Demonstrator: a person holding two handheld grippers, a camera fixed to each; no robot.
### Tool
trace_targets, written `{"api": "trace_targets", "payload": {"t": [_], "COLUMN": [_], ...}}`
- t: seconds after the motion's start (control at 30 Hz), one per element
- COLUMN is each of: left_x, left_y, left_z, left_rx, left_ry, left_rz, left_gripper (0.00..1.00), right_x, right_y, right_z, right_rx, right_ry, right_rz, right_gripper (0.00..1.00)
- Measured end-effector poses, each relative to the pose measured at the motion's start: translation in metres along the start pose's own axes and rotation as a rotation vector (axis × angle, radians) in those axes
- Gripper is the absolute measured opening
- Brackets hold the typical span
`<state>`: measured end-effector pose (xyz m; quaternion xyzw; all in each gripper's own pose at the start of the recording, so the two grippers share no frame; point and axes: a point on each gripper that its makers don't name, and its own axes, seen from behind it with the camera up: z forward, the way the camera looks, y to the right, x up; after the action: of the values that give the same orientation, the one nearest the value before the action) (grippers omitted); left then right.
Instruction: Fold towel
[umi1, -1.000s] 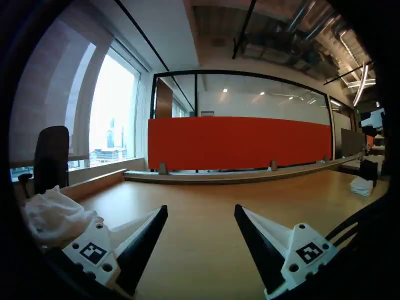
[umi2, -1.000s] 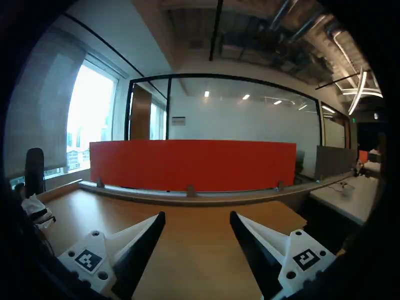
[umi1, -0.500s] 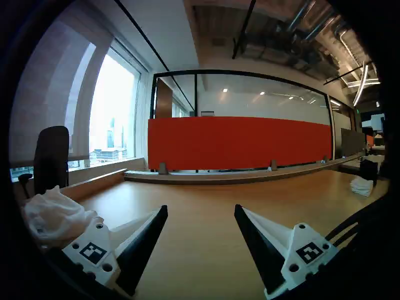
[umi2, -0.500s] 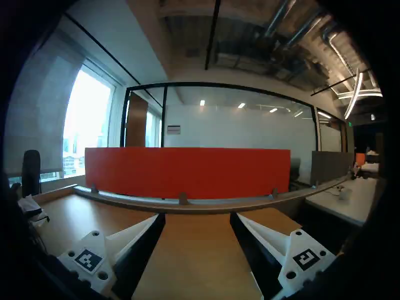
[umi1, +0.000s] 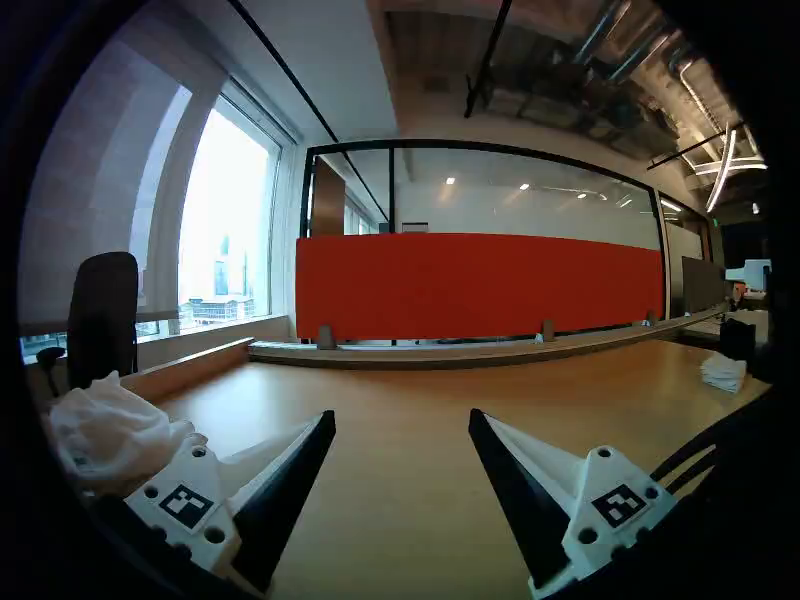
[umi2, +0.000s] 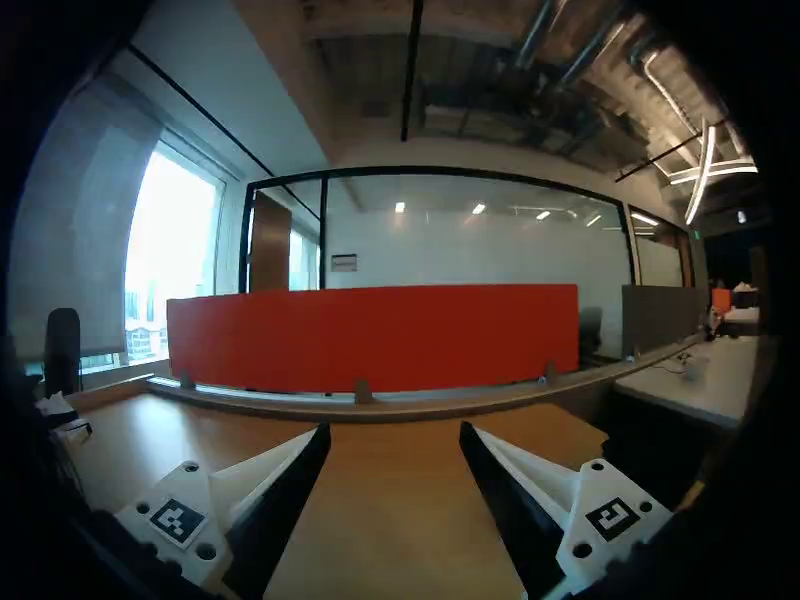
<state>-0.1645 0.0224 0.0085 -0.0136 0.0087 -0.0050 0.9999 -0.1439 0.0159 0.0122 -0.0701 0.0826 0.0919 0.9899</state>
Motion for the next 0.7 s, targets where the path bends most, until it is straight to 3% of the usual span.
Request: {"api": "trace_targets", "payload": {"t": [0.7], "left_x": [-0.001], "left_y": [0.0], "left_z": [-0.001], "left_rx": [0.0], "left_ry": [0.0], "left_rz": [0.0], "left_gripper": [0.99], "right_x": [-0.07], "right_y": [0.01], "right_z": [0.001], "right_rx": [0.008], "right_ry": [-0.017], "right_rz": [0.021], "right_gripper": [1.0]}}
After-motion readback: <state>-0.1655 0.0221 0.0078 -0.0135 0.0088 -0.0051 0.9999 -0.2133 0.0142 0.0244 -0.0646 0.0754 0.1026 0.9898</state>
